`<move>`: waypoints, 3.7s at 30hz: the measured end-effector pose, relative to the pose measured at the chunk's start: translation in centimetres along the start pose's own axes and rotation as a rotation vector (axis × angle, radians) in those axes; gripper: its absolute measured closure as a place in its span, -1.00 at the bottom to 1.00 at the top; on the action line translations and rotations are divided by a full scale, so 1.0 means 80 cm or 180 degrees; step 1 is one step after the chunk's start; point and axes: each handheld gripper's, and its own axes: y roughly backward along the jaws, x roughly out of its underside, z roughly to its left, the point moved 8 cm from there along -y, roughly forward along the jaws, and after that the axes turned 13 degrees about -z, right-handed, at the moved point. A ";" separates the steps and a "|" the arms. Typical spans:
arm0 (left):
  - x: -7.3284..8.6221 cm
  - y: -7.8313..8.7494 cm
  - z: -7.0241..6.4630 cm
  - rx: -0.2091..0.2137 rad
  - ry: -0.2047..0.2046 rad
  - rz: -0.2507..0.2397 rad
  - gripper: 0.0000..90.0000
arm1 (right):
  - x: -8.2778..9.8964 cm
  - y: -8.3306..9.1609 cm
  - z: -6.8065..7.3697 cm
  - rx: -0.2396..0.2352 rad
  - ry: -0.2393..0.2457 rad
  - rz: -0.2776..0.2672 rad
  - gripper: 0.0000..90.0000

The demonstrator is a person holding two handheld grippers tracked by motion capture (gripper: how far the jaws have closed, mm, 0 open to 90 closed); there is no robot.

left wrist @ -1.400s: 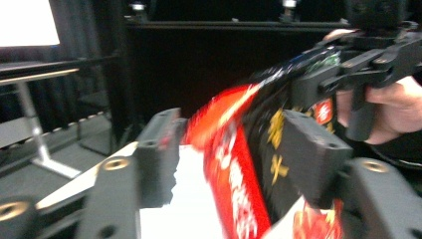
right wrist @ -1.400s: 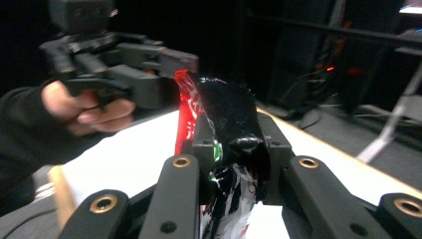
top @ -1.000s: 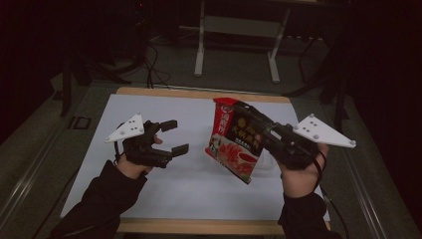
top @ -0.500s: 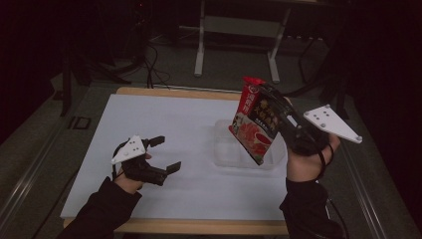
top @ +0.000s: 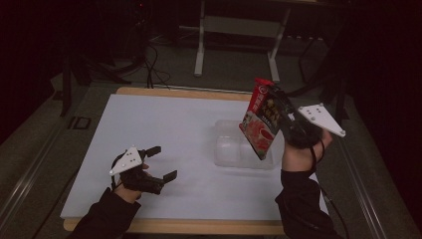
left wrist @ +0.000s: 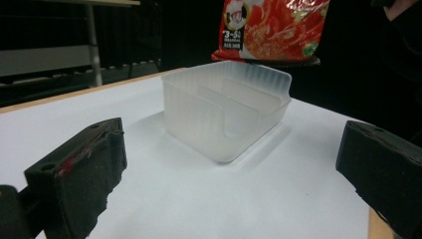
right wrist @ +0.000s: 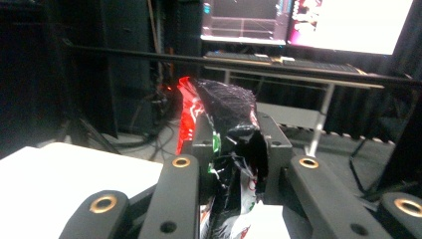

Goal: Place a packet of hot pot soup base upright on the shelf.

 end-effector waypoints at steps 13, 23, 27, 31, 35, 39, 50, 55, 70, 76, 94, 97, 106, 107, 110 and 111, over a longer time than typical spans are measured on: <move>0.005 0.001 0.002 -0.0030 -0.0007 -0.0057 -1.00 | 0.045 -0.024 -0.008 0.0212 0.0047 0.0112 0.67; 0.009 -0.001 -0.001 0.0013 -0.0025 -0.0034 -1.00 | 0.076 -0.037 -0.001 0.0194 0.0057 0.0236 0.67; 0.011 -0.001 -0.001 0.0029 -0.0025 -0.0009 -1.00 | 0.089 -0.040 0.002 0.0170 0.0018 0.0293 0.66; 0.011 -0.001 -0.001 0.0027 -0.0011 -0.0010 -1.00 | 0.101 -0.040 0.005 0.0152 0.0064 0.0335 0.66; 0.011 -0.001 -0.001 0.0036 -0.0004 -0.0010 -1.00 | 0.108 -0.040 0.006 0.0137 0.0053 0.0365 0.66; 0.012 -0.001 -0.001 0.0053 0.0005 0.0000 -1.00 | 0.114 -0.036 0.004 0.0118 0.0025 0.0395 0.65; 0.014 -0.001 -0.002 0.0074 0.0018 0.0023 -1.00 | 0.140 -0.015 0.005 -0.0015 0.0028 0.0502 0.63; 0.014 -0.001 -0.003 0.0075 0.0014 0.0025 -1.00 | 0.149 -0.001 -0.006 -0.0010 -0.0043 0.0511 0.63; 0.014 -0.001 -0.002 0.0079 0.0035 0.0026 -1.00 | 0.133 -0.005 -0.005 -0.0205 -0.0234 0.0545 0.17; 0.014 -0.001 -0.002 0.0083 0.0026 0.0030 -1.00 | 0.111 -0.012 -0.006 -0.0288 -0.0242 0.0556 -0.06; 0.014 0.001 -0.003 0.0095 0.0000 0.0038 -1.00 | 0.058 -0.006 0.053 -0.1164 -0.0227 0.0464 -0.70; 0.013 0.001 -0.004 0.0105 -0.0003 0.0038 -1.00 | 0.054 0.001 0.065 -0.1336 -0.0260 0.0378 -0.75; 0.013 0.002 -0.005 0.0106 0.0002 0.0033 -1.00 | 0.061 0.022 0.100 -0.1746 -0.0185 0.0369 -0.76; 0.013 0.002 -0.005 0.0103 0.0002 0.0027 -1.00 | 0.064 0.025 0.104 -0.1816 -0.0190 0.0369 -0.76; 0.013 0.002 -0.006 0.0108 -0.0001 0.0030 -1.00 | 0.072 0.031 0.111 -0.1922 -0.0184 0.0400 -0.76; 0.013 0.002 -0.006 0.0107 -0.0008 0.0036 -1.00 | 0.077 0.034 0.113 -0.1936 -0.0178 0.0421 -0.75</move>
